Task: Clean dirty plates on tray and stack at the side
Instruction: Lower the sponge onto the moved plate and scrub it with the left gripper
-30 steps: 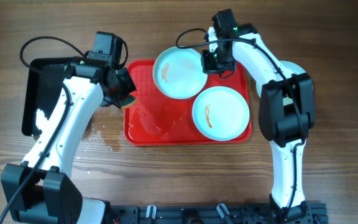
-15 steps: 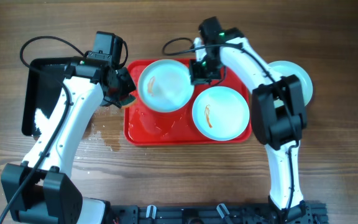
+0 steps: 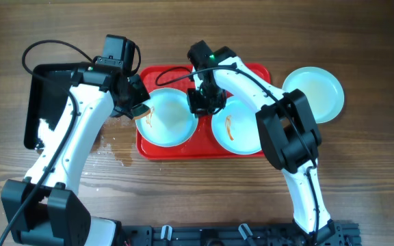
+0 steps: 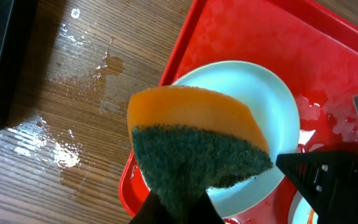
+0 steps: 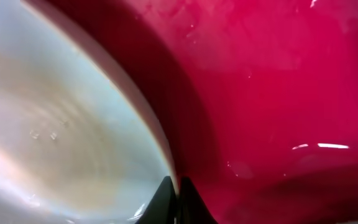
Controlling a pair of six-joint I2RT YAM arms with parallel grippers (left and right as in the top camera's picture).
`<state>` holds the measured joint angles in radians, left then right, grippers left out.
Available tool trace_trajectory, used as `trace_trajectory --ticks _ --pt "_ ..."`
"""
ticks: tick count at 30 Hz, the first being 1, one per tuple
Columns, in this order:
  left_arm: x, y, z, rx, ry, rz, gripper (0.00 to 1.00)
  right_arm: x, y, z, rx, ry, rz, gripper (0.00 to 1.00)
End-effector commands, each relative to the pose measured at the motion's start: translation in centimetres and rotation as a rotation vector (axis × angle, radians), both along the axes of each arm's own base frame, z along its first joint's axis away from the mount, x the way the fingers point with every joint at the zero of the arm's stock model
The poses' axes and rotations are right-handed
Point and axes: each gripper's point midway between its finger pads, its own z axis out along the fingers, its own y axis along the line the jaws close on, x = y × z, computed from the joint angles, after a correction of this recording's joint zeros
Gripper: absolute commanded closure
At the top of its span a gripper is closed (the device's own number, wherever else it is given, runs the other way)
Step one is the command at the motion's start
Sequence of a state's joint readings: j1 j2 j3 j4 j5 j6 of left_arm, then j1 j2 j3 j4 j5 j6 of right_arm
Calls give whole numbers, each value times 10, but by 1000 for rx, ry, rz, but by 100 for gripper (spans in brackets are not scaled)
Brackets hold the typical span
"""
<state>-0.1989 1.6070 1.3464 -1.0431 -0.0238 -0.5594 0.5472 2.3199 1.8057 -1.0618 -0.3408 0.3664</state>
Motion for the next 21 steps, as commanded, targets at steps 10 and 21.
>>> trace_trajectory --ticks 10,21 --pt "-8 -3 -13 -16 46 -42 96 -11 -36 -28 -104 52 -58 96" --pt "-12 -37 -32 -137 55 -127 96 -14 -29 -4 -30 47 6 96"
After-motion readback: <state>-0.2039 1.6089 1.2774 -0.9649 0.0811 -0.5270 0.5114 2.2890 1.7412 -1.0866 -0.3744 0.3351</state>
